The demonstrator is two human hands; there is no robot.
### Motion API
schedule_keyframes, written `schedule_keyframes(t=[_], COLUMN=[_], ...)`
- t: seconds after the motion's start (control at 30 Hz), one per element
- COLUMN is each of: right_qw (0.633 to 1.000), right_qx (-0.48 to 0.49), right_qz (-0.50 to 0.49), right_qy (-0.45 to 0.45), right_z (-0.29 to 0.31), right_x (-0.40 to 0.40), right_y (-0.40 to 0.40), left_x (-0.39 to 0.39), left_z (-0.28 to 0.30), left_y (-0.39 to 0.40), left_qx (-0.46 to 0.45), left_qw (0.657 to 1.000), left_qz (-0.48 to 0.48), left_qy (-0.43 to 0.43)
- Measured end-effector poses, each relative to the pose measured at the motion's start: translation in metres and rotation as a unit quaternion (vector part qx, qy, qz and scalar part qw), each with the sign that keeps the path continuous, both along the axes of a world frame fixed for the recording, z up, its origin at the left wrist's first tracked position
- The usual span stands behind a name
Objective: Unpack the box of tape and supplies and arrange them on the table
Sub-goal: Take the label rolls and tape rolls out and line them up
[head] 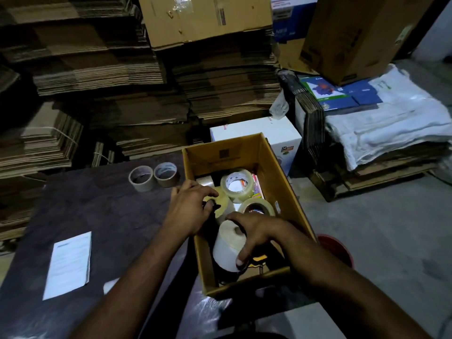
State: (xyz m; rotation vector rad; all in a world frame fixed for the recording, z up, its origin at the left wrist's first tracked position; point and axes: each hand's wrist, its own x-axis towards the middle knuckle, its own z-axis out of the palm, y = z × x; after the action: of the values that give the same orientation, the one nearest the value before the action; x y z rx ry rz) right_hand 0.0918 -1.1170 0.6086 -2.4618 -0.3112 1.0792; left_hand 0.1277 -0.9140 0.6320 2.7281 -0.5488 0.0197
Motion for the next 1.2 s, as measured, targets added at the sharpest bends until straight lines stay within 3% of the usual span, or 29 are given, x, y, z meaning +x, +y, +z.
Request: schedule_keyframes(t=[0.13,0.3,0.47,0.53,0.63,0.7,0.77,0.83,0.87,1.0,1.03,1.1,1.2], right_qw=[0.997,0.971,0.921,0.906,0.894,0.852,0.808,0.792,0.797,0.876,0.889,0.901,0.913], right_qx=[0.010,0.132,0.224,0.254,0.319,0.429,0.459,0.401,0.353,0.165,0.143,0.129,0.078], right_qz=[-0.017,-0.105,-0.167,-0.205,-0.236,-0.277,-0.362,-0.453,-0.483,-0.452,-0.434,-0.413,-0.397], right_qy=[-0.075,-0.170,-0.272,-0.271,-0.207,-0.115,-0.077,-0.078,-0.079,-0.020,-0.005,0.026,0.056], right_z=[0.002,0.036,0.090,0.107,0.119,0.116,0.104,0.080,0.062,0.000,-0.008,-0.012,-0.036], right_x=[0.000,-0.016,-0.030,-0.032,-0.030,-0.019,0.001,0.021,0.031,0.054,0.058,0.062,0.074], right_y=[0.006,-0.002,0.006,0.018,0.032,0.032,0.029,0.028,0.028,0.038,0.043,0.056,0.059], left_x=[-0.005,-0.025,-0.056,-0.063,-0.064,-0.066,-0.070,-0.074,-0.077,-0.086,-0.088,-0.091,-0.094], left_z=[0.001,0.011,0.026,0.034,0.043,0.042,0.036,0.027,0.023,0.016,0.015,0.014,0.013], left_y=[0.001,0.010,0.017,0.020,0.027,0.036,0.046,0.054,0.060,0.079,0.083,0.090,0.098], left_qx=[-0.057,-0.132,-0.315,-0.391,-0.437,-0.457,-0.498,-0.571,-0.622,-0.805,-0.824,-0.845,-0.858], left_qw=[0.998,0.988,0.931,0.902,0.893,0.888,0.866,0.817,0.774,0.515,0.474,0.431,0.402], left_qz=[0.006,-0.039,-0.111,-0.103,-0.044,-0.034,-0.005,0.040,0.058,0.122,0.132,0.146,0.161], left_qy=[0.020,0.064,0.145,0.154,0.101,0.048,0.039,0.068,0.099,0.266,0.282,0.282,0.276])
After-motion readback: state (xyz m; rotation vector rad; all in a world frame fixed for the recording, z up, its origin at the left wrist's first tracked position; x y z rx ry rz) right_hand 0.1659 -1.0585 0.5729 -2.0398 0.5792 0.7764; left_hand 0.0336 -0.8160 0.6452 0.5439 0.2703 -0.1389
